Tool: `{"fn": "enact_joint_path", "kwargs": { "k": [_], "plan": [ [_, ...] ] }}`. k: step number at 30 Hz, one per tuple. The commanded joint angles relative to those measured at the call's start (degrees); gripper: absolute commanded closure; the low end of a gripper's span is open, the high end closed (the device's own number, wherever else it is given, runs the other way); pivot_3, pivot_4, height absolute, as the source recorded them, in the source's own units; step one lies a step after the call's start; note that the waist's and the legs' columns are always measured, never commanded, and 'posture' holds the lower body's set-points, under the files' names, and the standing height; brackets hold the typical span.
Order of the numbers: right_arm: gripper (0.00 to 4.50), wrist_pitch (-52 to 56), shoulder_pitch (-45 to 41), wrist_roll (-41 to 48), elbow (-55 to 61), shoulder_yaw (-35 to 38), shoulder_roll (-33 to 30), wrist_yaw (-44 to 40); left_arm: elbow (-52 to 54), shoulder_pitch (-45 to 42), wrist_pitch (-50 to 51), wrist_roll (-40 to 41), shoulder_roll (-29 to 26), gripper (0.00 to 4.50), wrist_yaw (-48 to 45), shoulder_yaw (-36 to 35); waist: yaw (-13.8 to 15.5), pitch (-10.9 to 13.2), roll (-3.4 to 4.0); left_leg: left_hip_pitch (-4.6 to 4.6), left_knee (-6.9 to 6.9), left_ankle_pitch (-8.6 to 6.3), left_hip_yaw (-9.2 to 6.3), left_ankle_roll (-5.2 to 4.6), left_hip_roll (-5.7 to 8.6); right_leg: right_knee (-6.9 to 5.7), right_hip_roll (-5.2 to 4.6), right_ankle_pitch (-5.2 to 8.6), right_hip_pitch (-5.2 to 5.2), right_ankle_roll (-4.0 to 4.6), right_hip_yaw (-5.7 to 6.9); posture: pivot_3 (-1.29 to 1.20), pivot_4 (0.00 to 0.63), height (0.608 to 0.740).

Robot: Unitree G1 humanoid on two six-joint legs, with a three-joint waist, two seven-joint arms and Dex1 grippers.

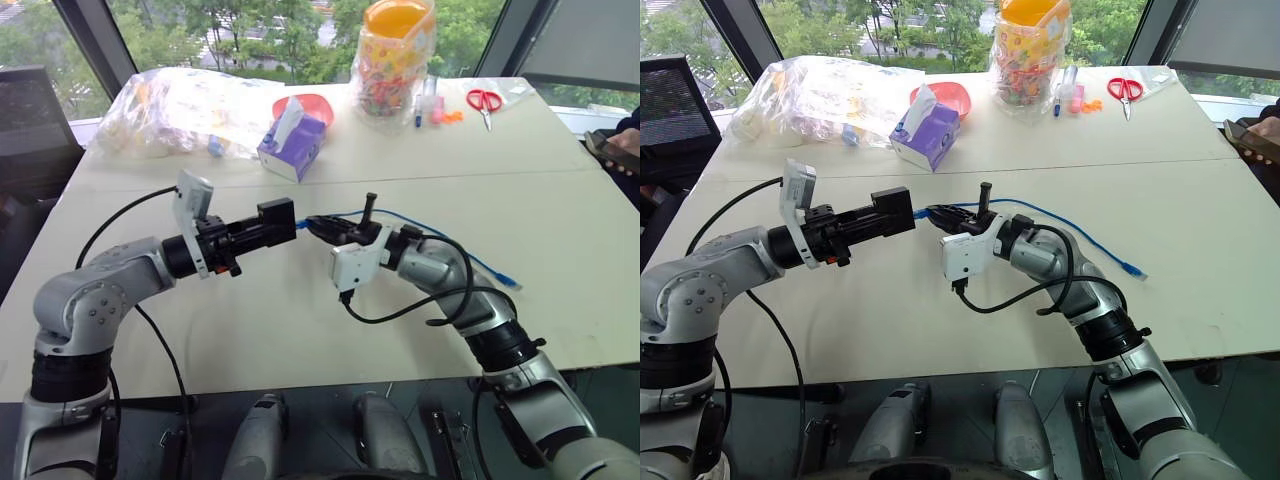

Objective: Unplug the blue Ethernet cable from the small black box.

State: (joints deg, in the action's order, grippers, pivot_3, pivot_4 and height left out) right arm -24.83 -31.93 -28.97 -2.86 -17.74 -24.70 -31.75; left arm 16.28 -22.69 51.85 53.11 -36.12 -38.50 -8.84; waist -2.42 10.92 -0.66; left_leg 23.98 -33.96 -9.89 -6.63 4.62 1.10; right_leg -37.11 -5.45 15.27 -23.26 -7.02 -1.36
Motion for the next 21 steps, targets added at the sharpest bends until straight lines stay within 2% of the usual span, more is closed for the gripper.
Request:
{"fn": "enact_joint_path", "kwargs": {
  "k": [1,6,10,11,12,16,21],
  "plan": [
    [4.5,0.7,-1.7,3.8,1.5,1.3,-0.3,-0.7,-0.6,0.4,-2.0,-2.8,-1.2,4.01,-1.9,0.6,0.0,0.0,-0.01,0.0,0.0,0.0,0.0,0.0,0.0,0.0,0.0,0.0,0.0,0.0,0.0,0.0,0.15,0.726],
    [4.5,4.1,-5.4,13.1,-0.6,2.4,-0.4,-7.7,-1.9,0.6,-3.0,-3.9,-2.5,4.01,-5.7,0.8,-0.1,0.0,-0.02,0.0,0.0,0.0,0.0,0.0,-0.01,0.0,0.0,0.0,0.01,0.0,0.0,0.0,0.15,0.726],
    [4.5,11.3,-7.7,26.0,-2.4,2.8,-1.0,-20.6,-2.6,0.9,-5.5,-5.3,-4.2,4.01,-10.3,1.5,-0.1,0.0,-0.02,0.0,0.01,0.0,0.0,-0.01,-0.02,0.01,0.0,0.0,0.01,0.0,0.01,0.0,0.15,0.726],
    [3.7,16.0,-8.6,30.0,-2.4,3.1,-1.1,-24.5,-2.6,1.1,-6.2,-6.0,-5.0,4.01,-11.7,1.9,-0.1,0.0,-0.03,0.0,0.01,0.0,0.0,-0.01,-0.02,0.02,0.0,0.0,0.01,-0.01,0.01,0.0,0.15,0.726],
    [3.43,19.5,-9.5,33.0,-2.6,3.3,-1.2,-27.5,-2.7,1.2,-6.7,-6.6,-5.6,4.01,-12.9,2.3,-0.1,0.0,-0.03,0.0,0.01,0.0,0.0,-0.01,-0.01,0.02,0.0,0.0,0.02,-0.01,0.01,0.0,0.15,0.726],
    [1.5,31.6,-14.1,41.1,-4.3,3.4,-2.1,-37.6,-3.4,1.6,-7.8,-8.7,-8.2,4.01,-17.1,3.3,-0.1,0.1,-0.03,0.0,0.01,0.0,-0.01,-0.01,-0.02,0.01,0.0,0.0,0.0,0.0,0.01,0.0,0.15,0.726],
    [1.5,39.5,-18.3,45.4,-9.6,2.8,-2.1,-46.0,-4.2,1.4,-9.6,-9.9,-9.2,4.01,-20.6,3.2,-0.1,0.1,-0.04,0.01,0.05,-0.01,-0.01,-0.01,-0.02,0.03,0.0,0.01,-0.03,0.0,0.03,0.0,0.15,0.726]
  ]
}}
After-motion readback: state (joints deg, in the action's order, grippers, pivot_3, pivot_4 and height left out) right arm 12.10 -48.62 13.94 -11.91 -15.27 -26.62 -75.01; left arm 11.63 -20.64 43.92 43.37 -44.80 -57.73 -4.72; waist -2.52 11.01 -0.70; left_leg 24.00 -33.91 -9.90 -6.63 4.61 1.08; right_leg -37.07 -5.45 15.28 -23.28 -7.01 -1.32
